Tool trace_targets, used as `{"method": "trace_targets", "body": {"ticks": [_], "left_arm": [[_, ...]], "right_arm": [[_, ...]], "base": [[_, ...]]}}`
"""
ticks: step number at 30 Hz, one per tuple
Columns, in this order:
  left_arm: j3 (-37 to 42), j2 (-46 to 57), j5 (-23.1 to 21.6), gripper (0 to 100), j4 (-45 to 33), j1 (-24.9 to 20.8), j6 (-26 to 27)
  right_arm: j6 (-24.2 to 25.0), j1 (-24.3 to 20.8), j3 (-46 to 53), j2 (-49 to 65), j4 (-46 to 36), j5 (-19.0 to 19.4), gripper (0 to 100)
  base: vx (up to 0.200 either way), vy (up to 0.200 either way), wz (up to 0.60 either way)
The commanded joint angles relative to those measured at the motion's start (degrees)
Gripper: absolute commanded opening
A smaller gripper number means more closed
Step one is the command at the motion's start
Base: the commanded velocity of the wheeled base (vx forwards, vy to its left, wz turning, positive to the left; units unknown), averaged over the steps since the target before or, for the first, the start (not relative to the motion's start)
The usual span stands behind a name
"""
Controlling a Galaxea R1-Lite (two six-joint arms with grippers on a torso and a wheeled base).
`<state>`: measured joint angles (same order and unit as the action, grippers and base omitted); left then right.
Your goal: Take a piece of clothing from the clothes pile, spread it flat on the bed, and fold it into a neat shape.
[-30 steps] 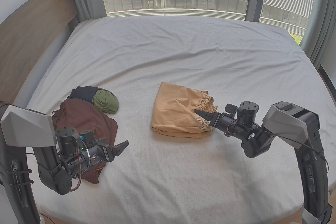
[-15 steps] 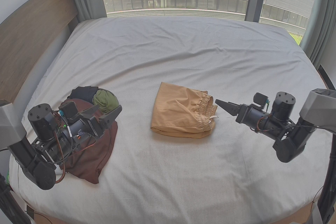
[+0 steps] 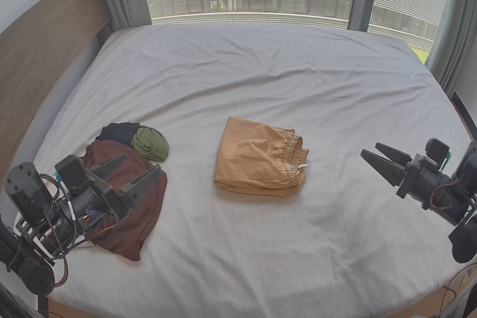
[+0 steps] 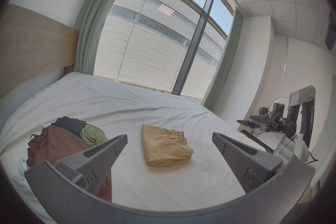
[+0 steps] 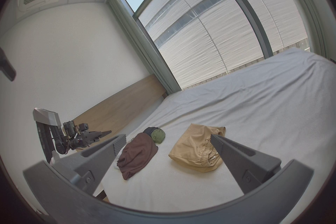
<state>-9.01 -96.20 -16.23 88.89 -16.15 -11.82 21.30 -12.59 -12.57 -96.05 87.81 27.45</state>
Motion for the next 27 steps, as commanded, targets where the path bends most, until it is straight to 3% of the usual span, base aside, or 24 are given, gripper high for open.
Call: {"method": "trace_targets", "body": {"ticks": [1,6,11,27], "left_arm": [[4.4,7.7,0.1,100,-0.1,-0.1,0.8],[5.8,10.3,0.4,100,-0.4,0.6,1.5],[9.0,10.8,0.0,100,-1.0,4.3,8.6],[9.0,19.2,0.1,100,-7.2,4.9,9.3]], "right_arm": [[-0.7,0.5,7.0,14.2,0.0,0.1,100],[-0.8,0.6,12.6,20.7,-0.2,0.1,100],[-1.5,1.3,12.6,28.0,-5.2,0.1,100],[-1.5,1.3,12.6,45.7,-22.9,0.1,100]], "base": [[0.000,0.000,0.00],[0.000,0.000,0.00],[0.000,0.000,0.00],[0.000,0.000,0.00]]}}
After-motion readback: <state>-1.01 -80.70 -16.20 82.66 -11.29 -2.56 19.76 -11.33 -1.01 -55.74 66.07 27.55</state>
